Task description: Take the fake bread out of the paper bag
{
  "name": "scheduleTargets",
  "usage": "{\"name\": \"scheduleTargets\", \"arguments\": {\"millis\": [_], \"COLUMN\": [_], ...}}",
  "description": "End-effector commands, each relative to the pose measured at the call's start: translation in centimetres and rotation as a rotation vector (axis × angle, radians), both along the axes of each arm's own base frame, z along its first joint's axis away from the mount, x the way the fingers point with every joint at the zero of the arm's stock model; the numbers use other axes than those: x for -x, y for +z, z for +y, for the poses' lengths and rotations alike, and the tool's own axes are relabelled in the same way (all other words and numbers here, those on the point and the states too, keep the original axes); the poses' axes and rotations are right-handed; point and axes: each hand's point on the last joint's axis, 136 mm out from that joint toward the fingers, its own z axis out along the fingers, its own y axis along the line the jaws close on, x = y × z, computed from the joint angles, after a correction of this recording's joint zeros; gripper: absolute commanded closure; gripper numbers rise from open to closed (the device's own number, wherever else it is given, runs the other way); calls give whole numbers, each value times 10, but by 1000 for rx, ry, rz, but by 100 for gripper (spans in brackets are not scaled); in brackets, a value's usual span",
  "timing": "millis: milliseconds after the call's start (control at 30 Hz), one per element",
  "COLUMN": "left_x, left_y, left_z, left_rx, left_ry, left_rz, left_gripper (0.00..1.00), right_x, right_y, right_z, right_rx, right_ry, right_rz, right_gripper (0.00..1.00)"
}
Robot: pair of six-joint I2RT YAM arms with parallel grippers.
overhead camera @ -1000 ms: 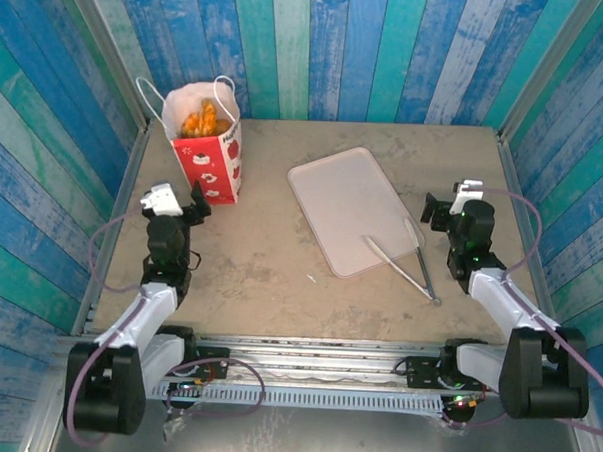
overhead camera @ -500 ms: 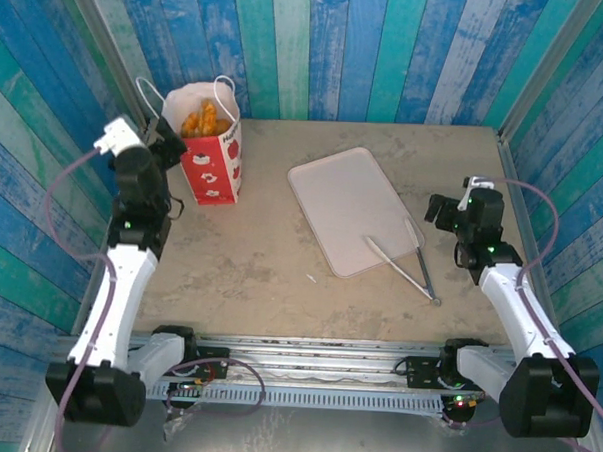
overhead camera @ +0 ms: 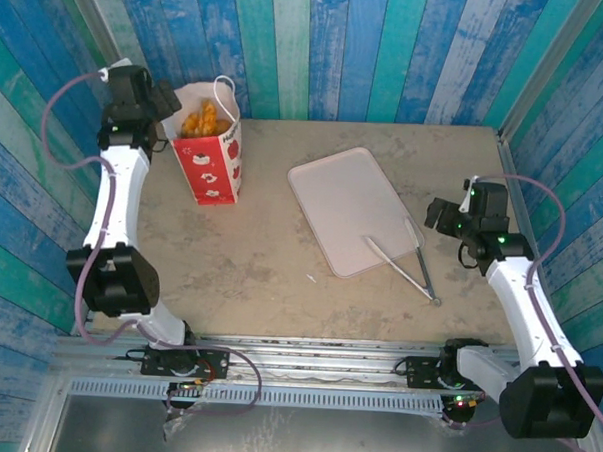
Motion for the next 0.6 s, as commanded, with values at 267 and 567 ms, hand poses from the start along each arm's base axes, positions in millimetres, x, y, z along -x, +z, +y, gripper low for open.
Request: {"name": "scheduleTargets", "arguments": {"millis": [267, 567], "left_x": [-37, -63], "left_y": [-63, -83], "left_z": [1, 9], "left_rx": [78, 68], "left_ry": [-88, -98], "left_rz": [187, 274], "left_gripper": [24, 43], "right_x": [12, 13], "right_y": [27, 36], "right_z": [9, 12], "right_rx": [-37, -46], "right_ry": [22, 25], "right_rz": [10, -6], "right_gripper": [0, 0]}}
